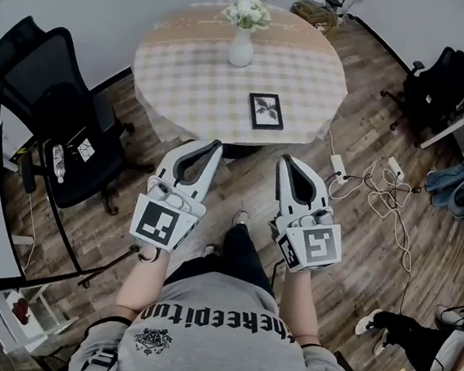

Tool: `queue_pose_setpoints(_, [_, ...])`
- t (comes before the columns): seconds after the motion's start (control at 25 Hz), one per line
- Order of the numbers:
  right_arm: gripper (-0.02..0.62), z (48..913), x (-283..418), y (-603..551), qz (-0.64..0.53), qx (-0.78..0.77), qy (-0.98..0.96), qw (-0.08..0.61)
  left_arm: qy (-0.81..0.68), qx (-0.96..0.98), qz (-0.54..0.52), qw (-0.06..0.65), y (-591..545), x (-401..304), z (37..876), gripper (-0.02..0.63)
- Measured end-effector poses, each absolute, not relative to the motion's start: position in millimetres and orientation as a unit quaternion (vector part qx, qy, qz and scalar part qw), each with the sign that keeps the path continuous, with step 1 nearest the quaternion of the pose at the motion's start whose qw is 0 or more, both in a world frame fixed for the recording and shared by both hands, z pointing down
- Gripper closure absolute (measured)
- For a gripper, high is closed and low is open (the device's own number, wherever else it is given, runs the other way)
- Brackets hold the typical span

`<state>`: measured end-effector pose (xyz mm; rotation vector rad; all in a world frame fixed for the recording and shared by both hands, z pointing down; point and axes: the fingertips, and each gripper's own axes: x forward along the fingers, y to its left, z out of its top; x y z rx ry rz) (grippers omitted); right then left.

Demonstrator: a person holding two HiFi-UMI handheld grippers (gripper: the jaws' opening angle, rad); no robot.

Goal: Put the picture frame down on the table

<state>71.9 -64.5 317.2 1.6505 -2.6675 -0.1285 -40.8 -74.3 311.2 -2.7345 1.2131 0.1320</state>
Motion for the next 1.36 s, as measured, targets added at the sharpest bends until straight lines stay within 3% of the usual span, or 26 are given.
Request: queue_pose_setpoints(1.36, [0.589,314.1,51.5,-63.8,-0.048,0.534,-0.844,0.004,0.408,-0.907,0.054,0.088,-77.4,-67.0,307.2,0.589])
